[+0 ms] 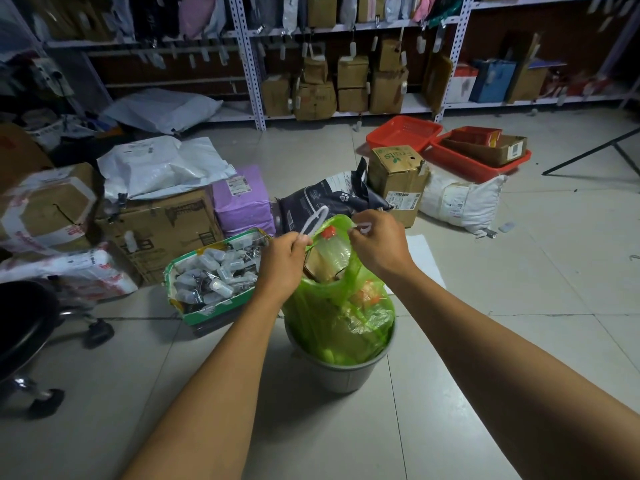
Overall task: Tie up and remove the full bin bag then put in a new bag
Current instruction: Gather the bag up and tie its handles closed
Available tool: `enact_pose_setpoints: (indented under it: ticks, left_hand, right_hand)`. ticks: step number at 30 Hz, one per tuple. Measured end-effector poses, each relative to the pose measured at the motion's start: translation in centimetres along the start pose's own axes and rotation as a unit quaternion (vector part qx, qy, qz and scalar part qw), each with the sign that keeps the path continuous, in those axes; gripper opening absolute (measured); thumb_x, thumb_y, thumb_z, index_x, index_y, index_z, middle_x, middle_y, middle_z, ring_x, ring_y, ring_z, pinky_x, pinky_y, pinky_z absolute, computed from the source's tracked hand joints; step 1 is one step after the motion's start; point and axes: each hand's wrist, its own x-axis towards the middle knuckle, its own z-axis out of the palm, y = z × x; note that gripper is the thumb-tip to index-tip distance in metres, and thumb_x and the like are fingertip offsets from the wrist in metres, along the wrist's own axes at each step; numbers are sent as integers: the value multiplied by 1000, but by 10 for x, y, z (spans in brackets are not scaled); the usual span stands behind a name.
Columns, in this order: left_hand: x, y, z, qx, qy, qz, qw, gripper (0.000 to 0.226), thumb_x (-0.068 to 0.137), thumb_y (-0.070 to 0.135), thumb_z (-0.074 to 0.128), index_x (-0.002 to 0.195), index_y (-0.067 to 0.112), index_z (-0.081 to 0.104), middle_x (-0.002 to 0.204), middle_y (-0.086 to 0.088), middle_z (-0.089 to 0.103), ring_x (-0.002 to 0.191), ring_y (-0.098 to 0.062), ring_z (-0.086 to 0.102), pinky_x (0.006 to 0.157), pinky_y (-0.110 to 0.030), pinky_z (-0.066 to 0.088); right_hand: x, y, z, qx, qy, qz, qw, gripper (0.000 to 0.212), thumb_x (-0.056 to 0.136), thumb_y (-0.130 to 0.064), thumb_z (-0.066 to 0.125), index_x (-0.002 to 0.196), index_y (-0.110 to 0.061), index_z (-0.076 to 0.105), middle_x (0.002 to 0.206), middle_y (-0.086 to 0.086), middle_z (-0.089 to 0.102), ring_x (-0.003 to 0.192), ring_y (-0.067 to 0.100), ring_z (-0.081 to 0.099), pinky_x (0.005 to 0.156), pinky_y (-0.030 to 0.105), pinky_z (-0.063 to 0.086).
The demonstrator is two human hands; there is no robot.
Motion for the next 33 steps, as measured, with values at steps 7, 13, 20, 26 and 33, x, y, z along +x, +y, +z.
enact_pose_setpoints:
  ticks: [7,13,20,26,33]
  left_hand:
    - [1,10,11,35,-47,2,998,28,104,29,38,84,24,56,69,7,54,60,-5,49,52,-26,33]
    - [3,9,8,-18,-172,2,985,44,84,13,53,119,38,56,81,22,66,73,4,60,67,-32,49]
    - [3,8,14,-20,-198,37,979,54,78,36,68,130,35,56,116,-2,69,109,-19,64,94,-45,52]
    - [6,8,18,-31,-176,1,984,39,71,50,58,96,24,72,86,2,71,84,-18,65,85,-48,52]
    - [3,6,15,-33,-171,40,984,30,95,44,57,70,36,71,56,5,59,56,-7,46,58,-31,37]
  right_hand:
    - [-7,0,2,4,-96,-86,992,10,82,-13,69,88,-15,77,90,-4,74,88,12,66,81,26,50]
    - [-6,-1,4,19,-119,-115,986,10,75,-15,75,84,-18,70,81,-5,67,78,13,63,67,29,51]
    - [-3,0,4,114,-99,-74,986,8,78,-22,70,86,-26,71,80,-5,70,78,12,67,68,37,58]
    - [2,9,5,160,-86,-39,983,19,76,-7,67,87,-22,73,82,-5,73,79,11,69,73,33,57]
    - [2,18,10,182,-89,-20,979,17,82,-5,67,93,-15,75,82,-2,74,73,9,70,65,19,51]
